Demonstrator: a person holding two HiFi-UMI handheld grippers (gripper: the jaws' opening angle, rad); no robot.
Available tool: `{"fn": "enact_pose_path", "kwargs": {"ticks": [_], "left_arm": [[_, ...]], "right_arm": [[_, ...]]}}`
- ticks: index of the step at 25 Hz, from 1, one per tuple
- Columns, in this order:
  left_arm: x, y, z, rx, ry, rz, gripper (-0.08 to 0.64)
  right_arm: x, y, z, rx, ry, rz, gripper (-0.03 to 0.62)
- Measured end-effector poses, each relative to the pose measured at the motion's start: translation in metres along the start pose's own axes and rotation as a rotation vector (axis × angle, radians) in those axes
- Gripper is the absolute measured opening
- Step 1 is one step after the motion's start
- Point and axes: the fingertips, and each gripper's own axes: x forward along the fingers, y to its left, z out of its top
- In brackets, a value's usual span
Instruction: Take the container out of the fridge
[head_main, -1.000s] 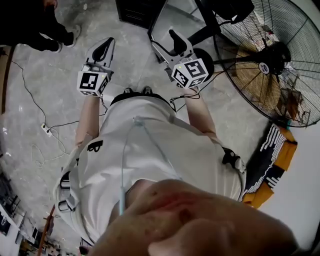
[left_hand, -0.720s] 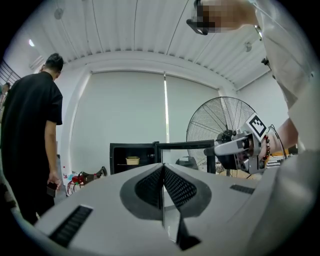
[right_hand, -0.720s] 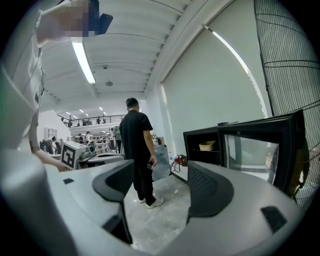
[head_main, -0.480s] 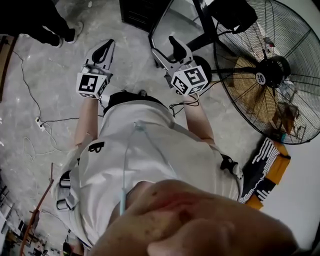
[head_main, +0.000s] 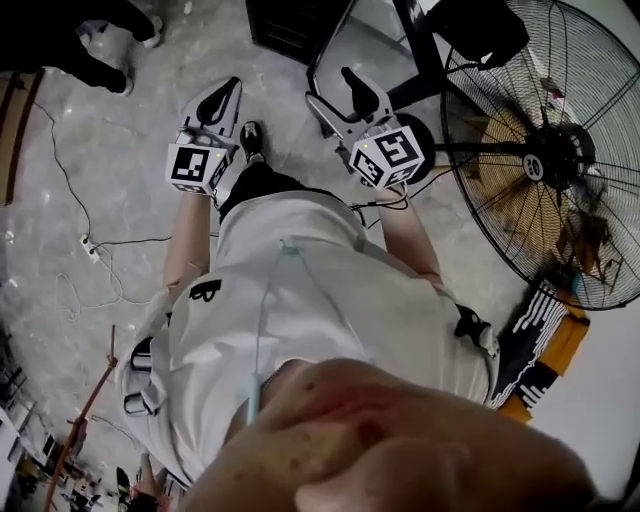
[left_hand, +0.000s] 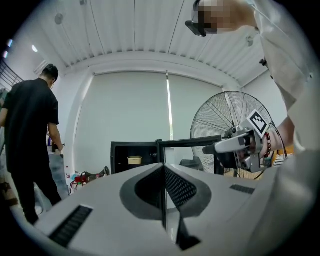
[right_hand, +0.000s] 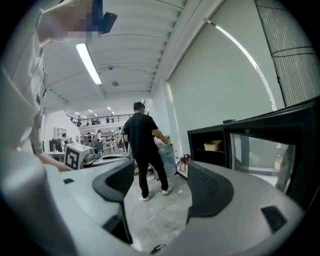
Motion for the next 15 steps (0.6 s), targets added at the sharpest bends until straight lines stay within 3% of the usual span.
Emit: {"fn": "enact_pose_path", "kwargs": {"ticks": [15], "left_arm": [[0.081, 0.078, 0.0, -0.013, 0.018, -0.027, 0.009]], "right_arm": [[0.077, -0.07, 0.012, 0.035, 0.014, -0.042, 0.319]]}}
